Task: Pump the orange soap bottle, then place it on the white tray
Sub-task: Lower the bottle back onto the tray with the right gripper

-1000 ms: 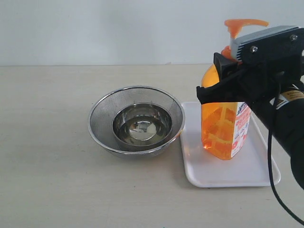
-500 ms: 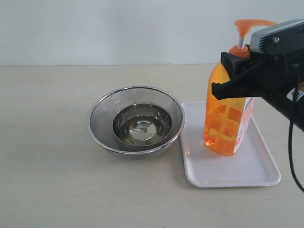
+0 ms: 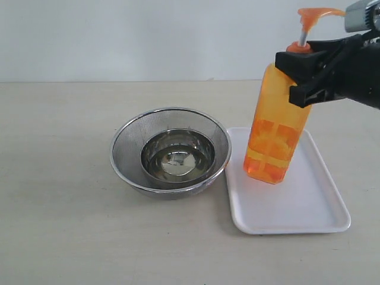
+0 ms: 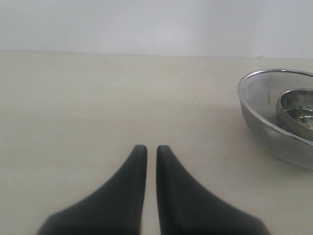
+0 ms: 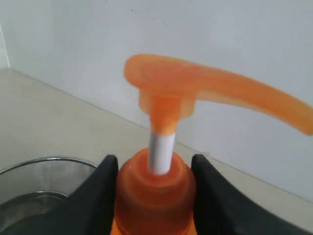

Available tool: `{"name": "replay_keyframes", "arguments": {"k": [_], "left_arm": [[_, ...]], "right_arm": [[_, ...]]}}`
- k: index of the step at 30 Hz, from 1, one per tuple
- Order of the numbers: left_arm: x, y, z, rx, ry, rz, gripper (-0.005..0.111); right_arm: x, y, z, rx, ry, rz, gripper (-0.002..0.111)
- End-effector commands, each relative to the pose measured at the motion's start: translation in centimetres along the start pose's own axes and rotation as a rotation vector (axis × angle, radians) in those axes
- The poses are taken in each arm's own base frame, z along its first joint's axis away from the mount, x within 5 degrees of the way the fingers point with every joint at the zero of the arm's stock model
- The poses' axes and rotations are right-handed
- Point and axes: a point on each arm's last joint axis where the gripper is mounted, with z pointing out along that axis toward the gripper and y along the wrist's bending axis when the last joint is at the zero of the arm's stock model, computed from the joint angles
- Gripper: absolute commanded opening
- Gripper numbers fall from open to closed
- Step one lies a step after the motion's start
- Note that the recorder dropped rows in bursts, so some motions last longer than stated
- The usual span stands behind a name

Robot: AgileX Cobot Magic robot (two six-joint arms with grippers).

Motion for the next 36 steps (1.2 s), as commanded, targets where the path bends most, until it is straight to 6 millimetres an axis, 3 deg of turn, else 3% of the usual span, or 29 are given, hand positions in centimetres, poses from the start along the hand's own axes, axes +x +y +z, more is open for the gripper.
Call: {"name": "replay_keyframes", "arguments": {"k": [1, 7, 18, 24, 36], "left_arm": [[0.1, 0.0, 0.0, 0.002, -0.001, -0.01, 0.007], [0.1, 0.0, 0.0, 0.002, -0.001, -0.01, 0.007], [0.1, 0.0, 0.0, 0.002, -0.001, -0.01, 0.007], [0.1, 0.0, 0.0, 0.002, -0.001, -0.01, 0.007], [0.1, 0.0, 0.0, 0.002, -0.001, -0.01, 0.007]], "right_arm": [[-1.8, -1.0, -1.1, -0.104, -0.074, -0.013, 0.0], [-2.8, -1.1, -0.8, -0.224, -0.032, -0.076, 0.0], [-1.4, -2.0, 1.2, -0.3, 0.034, -0.078, 0.0], [-2.6, -2.3, 1.7, -0.351, 0.053, -0.116, 0.0], [-2.9, -4.0, 1.0, -0.341, 0.088, -0.133, 0.0]]}}
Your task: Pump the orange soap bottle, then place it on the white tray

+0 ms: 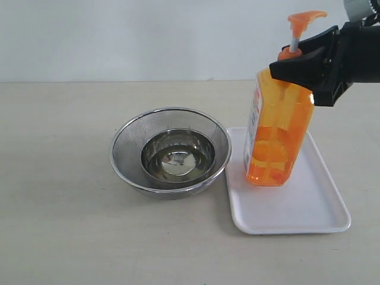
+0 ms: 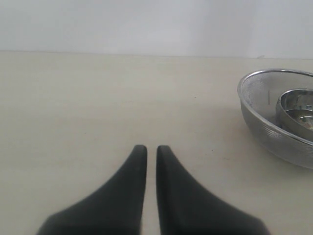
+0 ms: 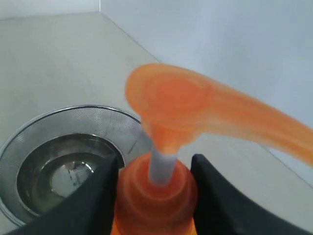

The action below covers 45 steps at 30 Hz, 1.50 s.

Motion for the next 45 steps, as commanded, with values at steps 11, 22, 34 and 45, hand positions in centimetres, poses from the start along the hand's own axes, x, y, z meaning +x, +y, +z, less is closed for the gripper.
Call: {"name": "replay_keyframes", "arguments": {"k": [11, 22, 34, 45], "left_arm": [[0.1, 0.0, 0.0, 0.002, -0.001, -0.01, 0.007], [0.1, 0.0, 0.0, 0.002, -0.001, -0.01, 0.007], [0.1, 0.0, 0.0, 0.002, -0.001, -0.01, 0.007], [0.1, 0.0, 0.0, 0.002, -0.001, -0.01, 0.007]], "right_arm": [[1.5, -1.7, -0.6, -0.034, -0.053, 0.054, 0.0], [1.0, -2.2, -0.5, -0.053, -0.05, 0.032, 0.0], [1.3, -2.5, -0.5, -0.023, -0.014, 0.022, 0.0], [1.4, -2.4, -0.5, -0.033, -0.007, 0.032, 0.0]]}}
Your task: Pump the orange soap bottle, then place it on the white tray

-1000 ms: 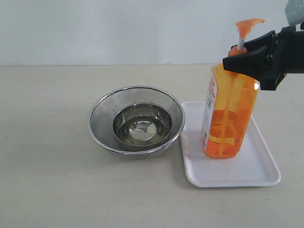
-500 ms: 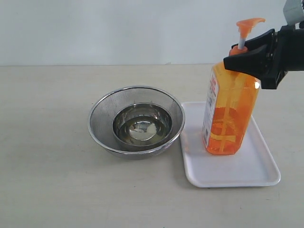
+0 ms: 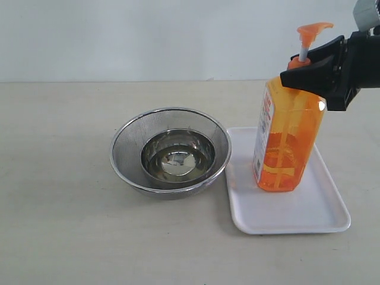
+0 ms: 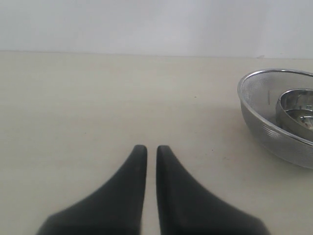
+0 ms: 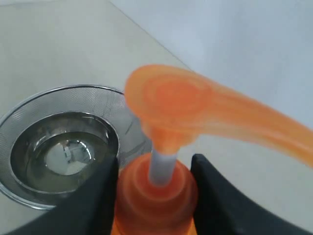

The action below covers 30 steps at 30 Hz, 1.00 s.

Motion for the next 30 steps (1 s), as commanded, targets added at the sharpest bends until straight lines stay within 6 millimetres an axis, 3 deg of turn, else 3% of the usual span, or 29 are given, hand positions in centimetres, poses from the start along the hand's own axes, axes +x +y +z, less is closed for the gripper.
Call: {"name": "replay_keyframes", "arguments": {"k": [1, 5, 7, 10, 12, 26, 30], "left_arm": [[0.08, -0.02, 0.02, 0.002, -0.001, -0.01, 0.007], [0.08, -0.02, 0.02, 0.002, -0.001, -0.01, 0.007], [0.08, -0.02, 0.02, 0.002, -0.001, -0.01, 0.007], [0.08, -0.02, 0.02, 0.002, -0.001, -0.01, 0.007], [0.08, -0.02, 0.02, 0.002, -0.001, -0.01, 0.007], [0.08, -0.02, 0.02, 0.002, -0.001, -0.01, 0.007], [0.08, -0.02, 0.02, 0.002, -0.001, -0.01, 0.007]], "right_arm": [[-0.82, -0.26, -0.28, 0.013, -0.049, 0.021, 0.0], [-0.9, -0.29, -0.29, 0.016, -0.057, 0.034, 0.003], [-0.9, -0.29, -0.29, 0.016, -0.057, 0.039, 0.016], [-0.89, -0.31, -0.29, 0.017, -0.056, 0.046, 0.046], [-0.89, -0.31, -0.29, 0.017, -0.056, 0.059, 0.056], [-0.65, -0.95, -0.31, 0.085, -0.039, 0.196, 0.06], [-0.5, -1.16, -0.33, 0.11, -0.029, 0.282, 0.079]]}}
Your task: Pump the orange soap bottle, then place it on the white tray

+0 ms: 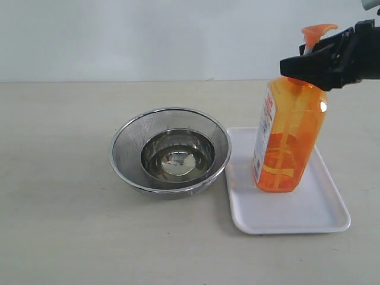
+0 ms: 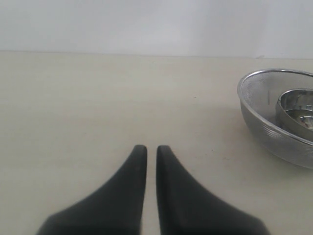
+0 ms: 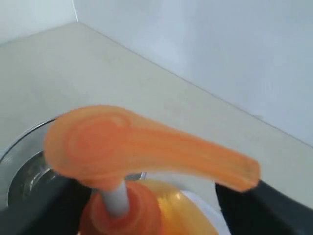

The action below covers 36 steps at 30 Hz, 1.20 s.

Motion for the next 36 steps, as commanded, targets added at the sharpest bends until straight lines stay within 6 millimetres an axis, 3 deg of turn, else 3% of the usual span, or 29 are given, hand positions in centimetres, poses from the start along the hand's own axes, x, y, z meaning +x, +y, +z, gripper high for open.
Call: {"name": "replay_keyframes", "arguments": {"k": [1, 3, 21, 28, 36], "left_arm": [[0.1, 0.0, 0.0, 0.002, -0.001, -0.01, 0.007], [0.1, 0.0, 0.0, 0.002, -0.001, -0.01, 0.007], [0.1, 0.0, 0.0, 0.002, -0.001, -0.01, 0.007], [0.1, 0.0, 0.0, 0.002, -0.001, -0.01, 0.007], [0.1, 0.0, 0.0, 0.002, -0.001, -0.01, 0.007]], "right_arm": [[-0.1, -0.3, -0.2, 0.036, 0.006, 0.074, 0.083], [0.0, -0.3, -0.2, 0.03, 0.023, 0.091, 0.088], [1.5, 0.7, -0.2, -0.005, 0.026, 0.18, 0.088], [0.4, 2.0, -1.5, 0.03, 0.007, 0.159, 0.088], [0.7, 2.9, -2.4, 0.103, 0.006, 0.192, 0.088]]}}
